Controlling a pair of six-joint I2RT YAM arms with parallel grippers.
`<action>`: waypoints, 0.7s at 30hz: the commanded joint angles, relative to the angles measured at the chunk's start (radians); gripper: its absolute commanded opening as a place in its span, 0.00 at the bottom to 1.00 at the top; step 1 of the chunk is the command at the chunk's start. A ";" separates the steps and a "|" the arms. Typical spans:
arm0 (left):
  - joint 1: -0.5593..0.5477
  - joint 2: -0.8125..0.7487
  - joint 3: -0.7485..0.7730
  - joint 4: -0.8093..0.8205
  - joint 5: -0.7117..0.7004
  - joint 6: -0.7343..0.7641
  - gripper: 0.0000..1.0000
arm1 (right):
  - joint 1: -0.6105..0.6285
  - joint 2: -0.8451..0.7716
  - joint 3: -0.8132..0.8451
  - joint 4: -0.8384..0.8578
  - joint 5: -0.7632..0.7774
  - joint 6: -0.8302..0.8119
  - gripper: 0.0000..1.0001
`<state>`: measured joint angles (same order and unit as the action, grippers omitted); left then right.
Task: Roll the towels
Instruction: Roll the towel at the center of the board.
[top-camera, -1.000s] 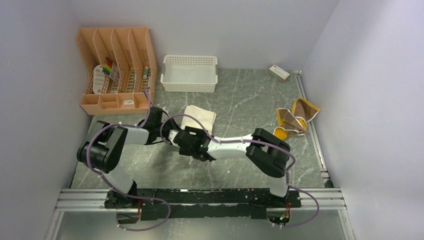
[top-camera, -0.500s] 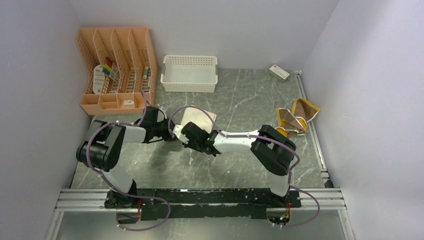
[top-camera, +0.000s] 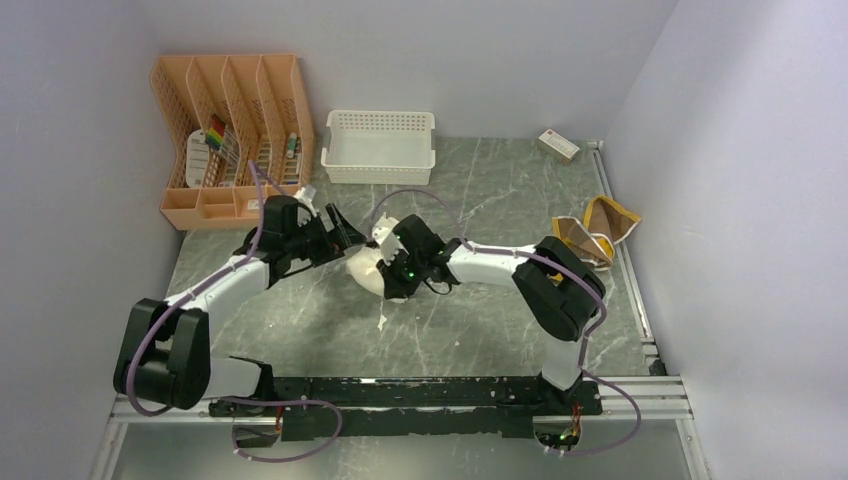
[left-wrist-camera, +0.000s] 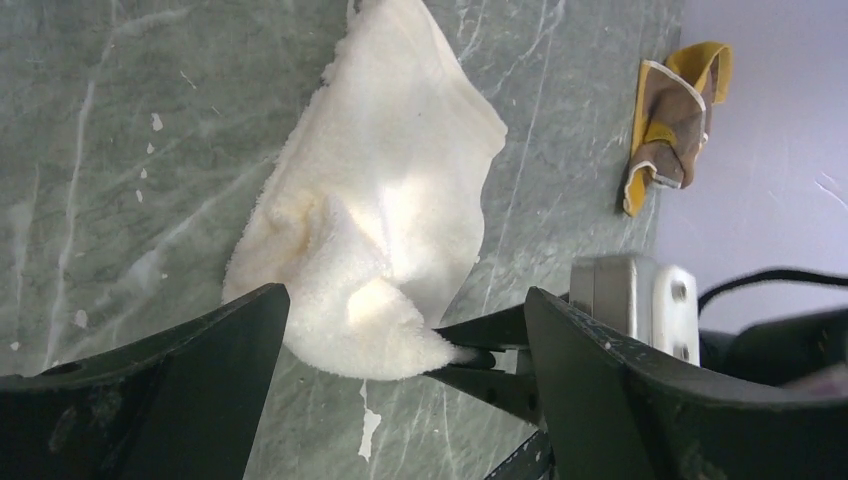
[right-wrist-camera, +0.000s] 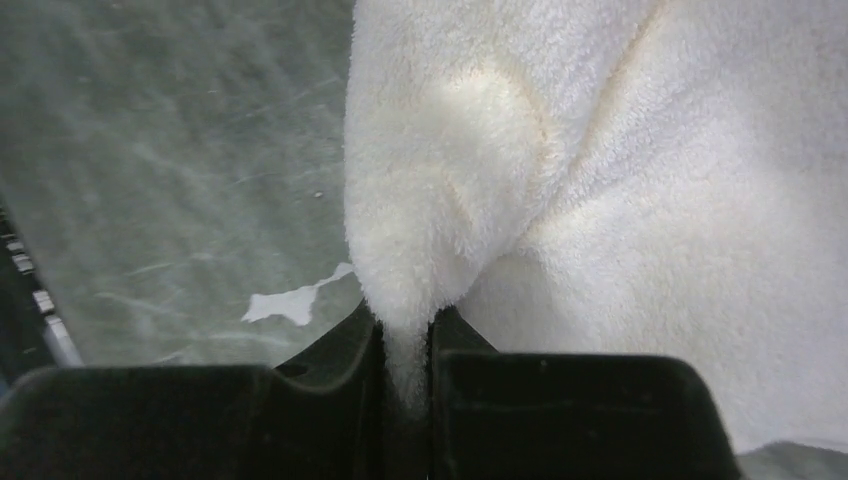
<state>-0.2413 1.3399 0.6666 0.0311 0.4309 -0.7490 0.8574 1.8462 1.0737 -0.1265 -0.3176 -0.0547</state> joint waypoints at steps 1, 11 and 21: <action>0.007 -0.047 -0.041 -0.058 -0.006 0.001 1.00 | -0.068 -0.009 -0.050 0.087 -0.317 0.178 0.00; 0.006 -0.155 -0.136 -0.109 -0.041 0.018 1.00 | -0.249 -0.008 -0.195 0.405 -0.584 0.554 0.00; -0.038 -0.051 -0.163 0.018 -0.040 -0.065 1.00 | -0.250 0.102 -0.182 0.445 -0.630 0.629 0.00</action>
<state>-0.2554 1.2442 0.5163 -0.0273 0.4065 -0.7723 0.6048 1.9083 0.8864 0.2485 -0.8856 0.4999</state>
